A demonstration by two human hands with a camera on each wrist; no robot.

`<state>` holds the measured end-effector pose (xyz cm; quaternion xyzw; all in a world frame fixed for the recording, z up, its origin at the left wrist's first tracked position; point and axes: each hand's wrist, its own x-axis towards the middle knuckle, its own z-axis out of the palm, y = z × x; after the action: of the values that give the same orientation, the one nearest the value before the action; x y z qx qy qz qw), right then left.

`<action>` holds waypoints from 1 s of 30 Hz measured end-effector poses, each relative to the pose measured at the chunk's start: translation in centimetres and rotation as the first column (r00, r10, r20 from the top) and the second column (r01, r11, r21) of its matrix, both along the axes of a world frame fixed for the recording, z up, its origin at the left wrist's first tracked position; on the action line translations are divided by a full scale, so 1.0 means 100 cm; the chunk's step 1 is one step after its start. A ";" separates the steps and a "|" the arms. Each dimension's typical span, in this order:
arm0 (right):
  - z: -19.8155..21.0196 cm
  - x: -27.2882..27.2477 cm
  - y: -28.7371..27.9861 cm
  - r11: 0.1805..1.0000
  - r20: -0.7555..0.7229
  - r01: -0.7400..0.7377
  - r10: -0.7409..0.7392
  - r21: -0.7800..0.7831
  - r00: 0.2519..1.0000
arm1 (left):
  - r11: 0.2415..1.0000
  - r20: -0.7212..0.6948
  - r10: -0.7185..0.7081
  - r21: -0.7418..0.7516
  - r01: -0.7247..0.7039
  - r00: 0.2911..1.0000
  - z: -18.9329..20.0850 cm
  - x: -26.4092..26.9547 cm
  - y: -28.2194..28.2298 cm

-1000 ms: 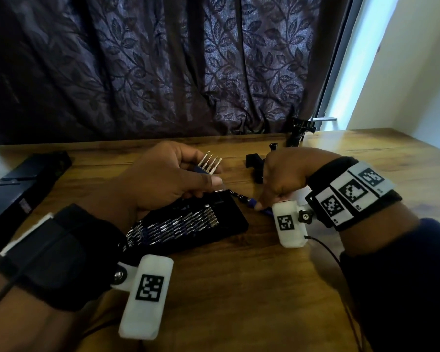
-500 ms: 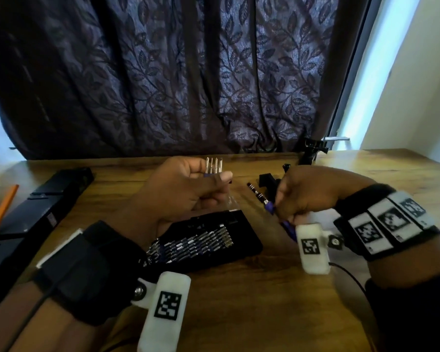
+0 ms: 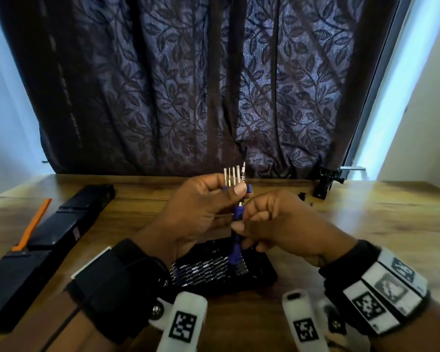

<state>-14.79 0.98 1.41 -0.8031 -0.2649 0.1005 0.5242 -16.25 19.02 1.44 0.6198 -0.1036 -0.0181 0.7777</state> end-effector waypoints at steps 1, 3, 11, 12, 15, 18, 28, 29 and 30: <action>0.000 0.000 0.001 1.000 -0.006 -0.004 0.004 -0.004 1.000 | 1.000 0.004 -0.014 -0.004 0.014 1.000 0.000 0.000 -0.001; 0.000 -0.001 0.000 1.000 -0.022 -0.020 0.019 -0.024 1.000 | 1.000 0.003 -0.017 -0.019 0.017 1.000 -0.002 0.001 -0.003; 0.011 0.013 -0.022 0.960 0.044 0.180 -0.194 0.214 0.980 | 1.000 0.006 -0.008 0.027 0.008 1.000 -0.001 0.001 -0.002; 0.011 0.015 -0.022 0.943 0.034 0.210 -0.226 0.260 0.973 | 0.999 0.002 -0.020 0.034 0.020 1.000 -0.001 0.001 -0.001; 0.008 0.017 -0.021 0.920 0.029 0.233 -0.255 0.315 0.967 | 0.995 -0.003 -0.067 0.072 0.067 0.998 -0.002 0.000 -0.002; 0.006 0.016 -0.020 0.929 0.069 0.213 -0.244 0.304 0.967 | 0.989 0.004 -0.075 0.131 0.074 0.997 -0.004 0.001 -0.001; 0.007 0.013 -0.022 0.969 0.074 0.129 -0.147 0.210 0.986 | 0.974 0.040 -0.133 0.191 0.123 0.990 -0.002 0.000 0.000; 0.007 0.013 -0.022 0.970 0.077 0.128 -0.146 0.209 0.986 | 0.974 0.040 -0.135 0.189 0.125 0.990 -0.001 -0.001 0.000; 0.007 0.014 -0.022 0.970 0.081 0.125 -0.144 0.209 0.986 | 0.974 0.040 -0.134 0.187 0.124 0.990 -0.001 -0.001 -0.001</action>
<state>-13.44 -1.19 2.12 -0.7653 -0.2433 -0.0013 0.5959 -16.38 18.95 1.37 0.6814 -0.1621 -0.0618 0.7111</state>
